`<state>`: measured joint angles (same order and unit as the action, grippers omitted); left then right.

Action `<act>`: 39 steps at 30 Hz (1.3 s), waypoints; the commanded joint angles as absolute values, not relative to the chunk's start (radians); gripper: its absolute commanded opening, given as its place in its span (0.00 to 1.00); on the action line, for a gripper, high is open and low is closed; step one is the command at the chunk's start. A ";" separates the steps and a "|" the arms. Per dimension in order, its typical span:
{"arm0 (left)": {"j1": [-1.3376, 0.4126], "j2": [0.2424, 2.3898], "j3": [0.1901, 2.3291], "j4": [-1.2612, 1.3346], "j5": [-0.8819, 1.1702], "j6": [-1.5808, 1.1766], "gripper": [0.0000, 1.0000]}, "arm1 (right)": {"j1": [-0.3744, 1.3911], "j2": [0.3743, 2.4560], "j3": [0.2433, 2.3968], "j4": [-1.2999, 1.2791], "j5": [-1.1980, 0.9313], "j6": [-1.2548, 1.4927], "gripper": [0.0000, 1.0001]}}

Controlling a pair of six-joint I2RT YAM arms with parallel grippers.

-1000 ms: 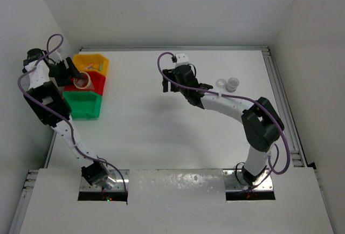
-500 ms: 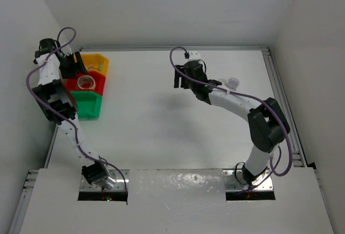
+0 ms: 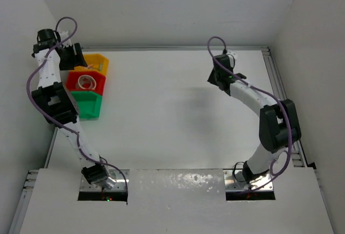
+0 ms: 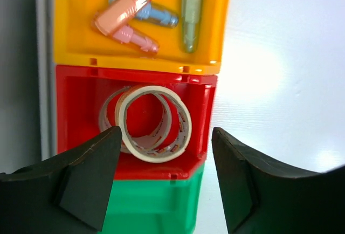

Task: Sort the stationery into containers
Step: Pick up the stationery from the center of the board.

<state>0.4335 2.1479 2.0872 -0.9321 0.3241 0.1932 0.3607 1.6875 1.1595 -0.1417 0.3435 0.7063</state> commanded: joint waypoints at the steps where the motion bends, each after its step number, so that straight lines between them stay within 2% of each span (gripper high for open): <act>1: 0.428 2.005 2.108 -0.887 0.362 0.173 0.66 | 0.261 1.747 1.215 -0.231 0.405 0.772 0.27; 3: 0.425 1.987 2.085 -0.893 0.377 0.173 0.66 | 0.229 1.826 1.326 -0.306 0.454 0.724 0.27; 5: 0.425 1.979 2.069 -0.897 0.388 0.176 0.66 | 0.209 1.885 1.428 -0.394 0.453 0.721 0.20; 8: 0.425 1.962 2.039 -0.900 0.393 0.183 0.66 | 0.180 1.942 1.448 -0.422 0.378 0.768 0.17; 12: 0.428 1.957 2.025 -0.905 0.396 0.183 0.67 | 0.152 1.962 1.379 -0.359 0.377 0.905 0.24; 24: 0.428 1.957 2.031 -0.910 0.433 0.160 0.67 | 0.089 2.059 1.408 -0.348 0.394 1.029 0.27; 29: 0.426 1.954 2.034 -0.910 0.431 0.161 0.67 | 0.066 2.083 1.410 -0.332 0.393 1.029 0.28; 33: 0.426 1.954 2.034 -0.911 0.428 0.161 0.67 | 0.058 2.103 1.416 -0.246 0.295 0.957 0.30; 39: 0.428 1.951 2.033 -0.913 0.428 0.161 0.67 | 0.064 2.091 1.401 -0.223 0.304 0.942 0.29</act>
<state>0.4316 1.9785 2.0212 -0.9257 0.4110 0.1741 0.0612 2.1010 1.3895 -0.2810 0.3199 0.9634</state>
